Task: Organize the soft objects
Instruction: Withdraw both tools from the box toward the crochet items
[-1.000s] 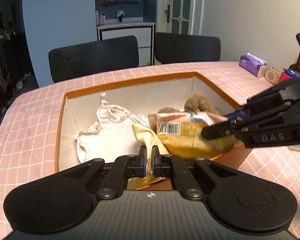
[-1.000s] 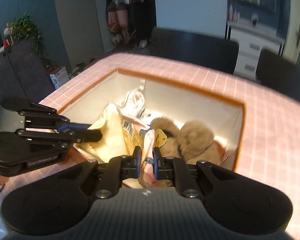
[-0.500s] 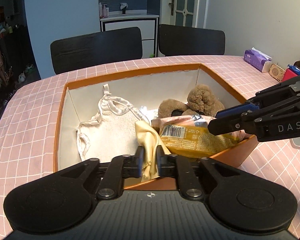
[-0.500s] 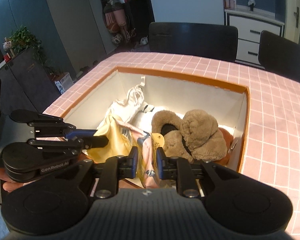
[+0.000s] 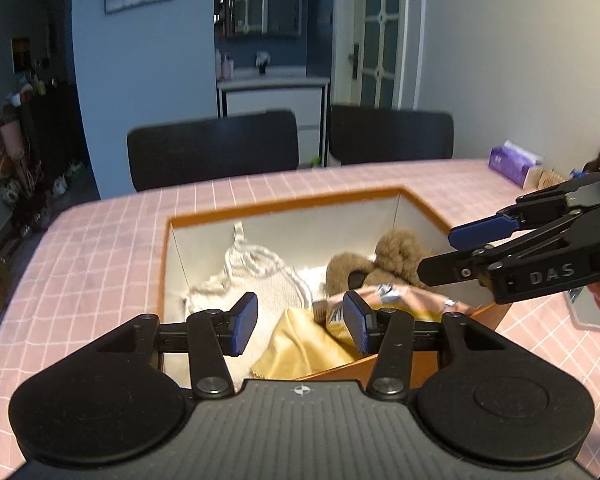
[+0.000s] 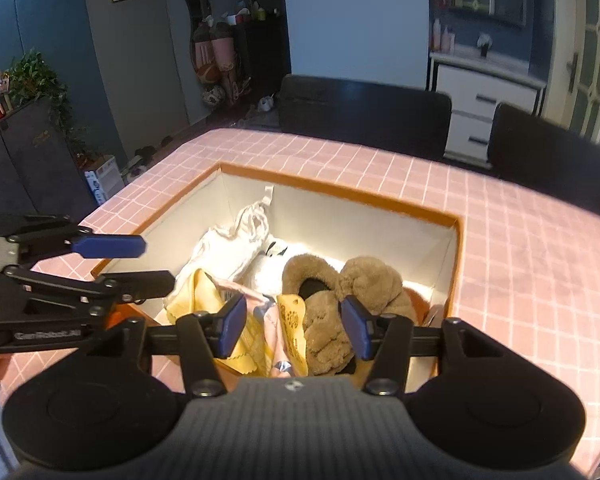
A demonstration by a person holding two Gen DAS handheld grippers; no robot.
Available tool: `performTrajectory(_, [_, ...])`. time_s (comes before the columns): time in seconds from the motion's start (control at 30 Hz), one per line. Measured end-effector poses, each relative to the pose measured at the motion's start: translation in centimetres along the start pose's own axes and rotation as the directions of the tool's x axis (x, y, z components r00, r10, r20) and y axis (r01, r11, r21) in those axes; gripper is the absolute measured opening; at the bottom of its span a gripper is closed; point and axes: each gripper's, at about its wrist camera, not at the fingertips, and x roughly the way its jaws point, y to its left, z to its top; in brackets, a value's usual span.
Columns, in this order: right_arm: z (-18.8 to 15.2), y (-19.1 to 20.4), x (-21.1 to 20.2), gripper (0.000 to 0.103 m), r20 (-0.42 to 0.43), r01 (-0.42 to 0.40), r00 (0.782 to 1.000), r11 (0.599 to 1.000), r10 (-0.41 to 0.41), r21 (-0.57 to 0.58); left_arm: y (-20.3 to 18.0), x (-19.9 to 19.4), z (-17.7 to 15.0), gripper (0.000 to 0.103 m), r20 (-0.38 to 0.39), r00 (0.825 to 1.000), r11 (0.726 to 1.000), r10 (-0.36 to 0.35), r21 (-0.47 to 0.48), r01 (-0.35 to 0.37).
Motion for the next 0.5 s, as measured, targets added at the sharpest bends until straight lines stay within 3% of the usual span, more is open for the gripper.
performTrajectory(0.1, [0.2, 1.2, -1.4, 0.065, 0.041, 0.05, 0.998, 0.998, -0.049, -0.029, 0.1, -1.9, -0.4, 0.058, 0.058, 0.998, 1.0, -0.017, 0.001, 0.017])
performTrajectory(0.27, [-0.4, 3.0, -3.6, 0.065, 0.091, 0.112, 0.99, 0.993, -0.107, -0.046, -0.3, -4.7, -1.9, 0.059, 0.12, 0.992, 0.999, -0.048, 0.028, 0.045])
performTrajectory(0.5, [-2.9, 6.3, -5.5, 0.066, 0.095, 0.128, 0.989, 0.986, -0.118, -0.109, -0.1, -7.2, -5.6, 0.059, 0.158, 0.986, 0.998, -0.058, 0.042, 0.052])
